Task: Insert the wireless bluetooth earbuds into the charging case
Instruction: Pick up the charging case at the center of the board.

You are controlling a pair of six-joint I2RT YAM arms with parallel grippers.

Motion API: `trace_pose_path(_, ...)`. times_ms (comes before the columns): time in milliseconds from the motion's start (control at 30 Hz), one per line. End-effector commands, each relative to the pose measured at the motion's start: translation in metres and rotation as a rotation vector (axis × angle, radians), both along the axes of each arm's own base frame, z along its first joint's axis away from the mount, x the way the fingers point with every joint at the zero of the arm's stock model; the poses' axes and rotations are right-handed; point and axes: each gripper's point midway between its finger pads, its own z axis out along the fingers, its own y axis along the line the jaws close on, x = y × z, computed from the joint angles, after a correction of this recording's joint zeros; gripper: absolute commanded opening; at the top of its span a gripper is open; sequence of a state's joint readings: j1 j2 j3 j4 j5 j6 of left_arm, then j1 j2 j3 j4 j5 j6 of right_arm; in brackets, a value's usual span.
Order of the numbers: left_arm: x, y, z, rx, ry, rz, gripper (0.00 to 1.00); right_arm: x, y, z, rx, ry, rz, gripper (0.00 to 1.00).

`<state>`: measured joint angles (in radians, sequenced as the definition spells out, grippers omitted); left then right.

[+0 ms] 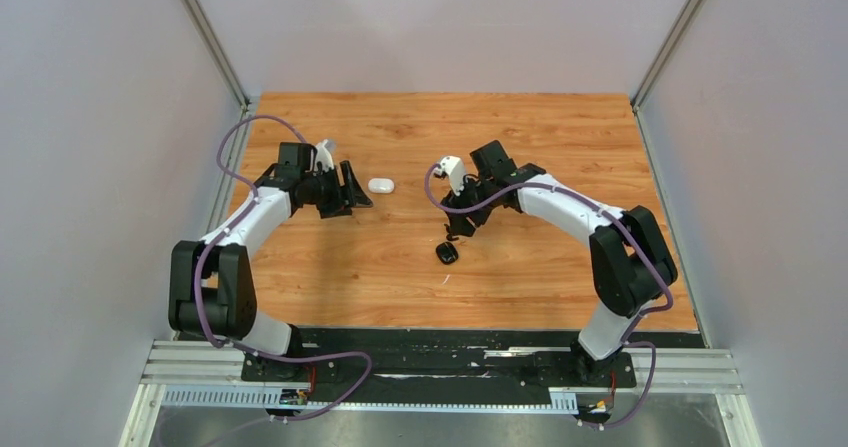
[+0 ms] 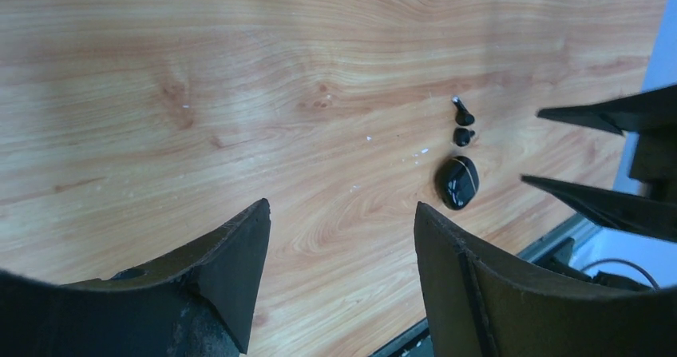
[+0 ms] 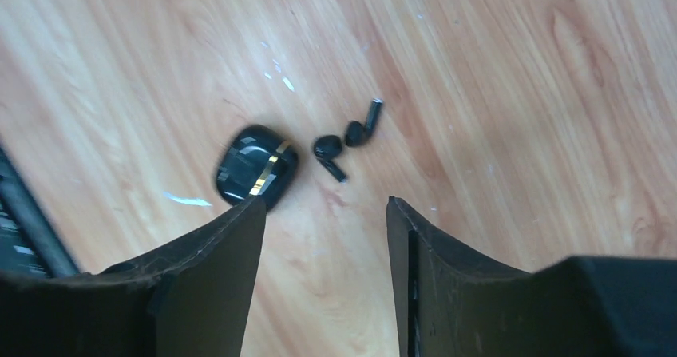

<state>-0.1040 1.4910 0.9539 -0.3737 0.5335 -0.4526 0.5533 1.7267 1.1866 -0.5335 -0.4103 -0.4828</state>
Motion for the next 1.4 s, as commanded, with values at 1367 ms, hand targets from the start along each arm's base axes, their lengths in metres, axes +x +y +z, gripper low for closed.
trace_pose_path(1367,-0.022,0.022,0.006,0.059,-0.011,0.171,0.74,-0.043,0.042,-0.050,-0.138,0.215,-0.417,0.59)
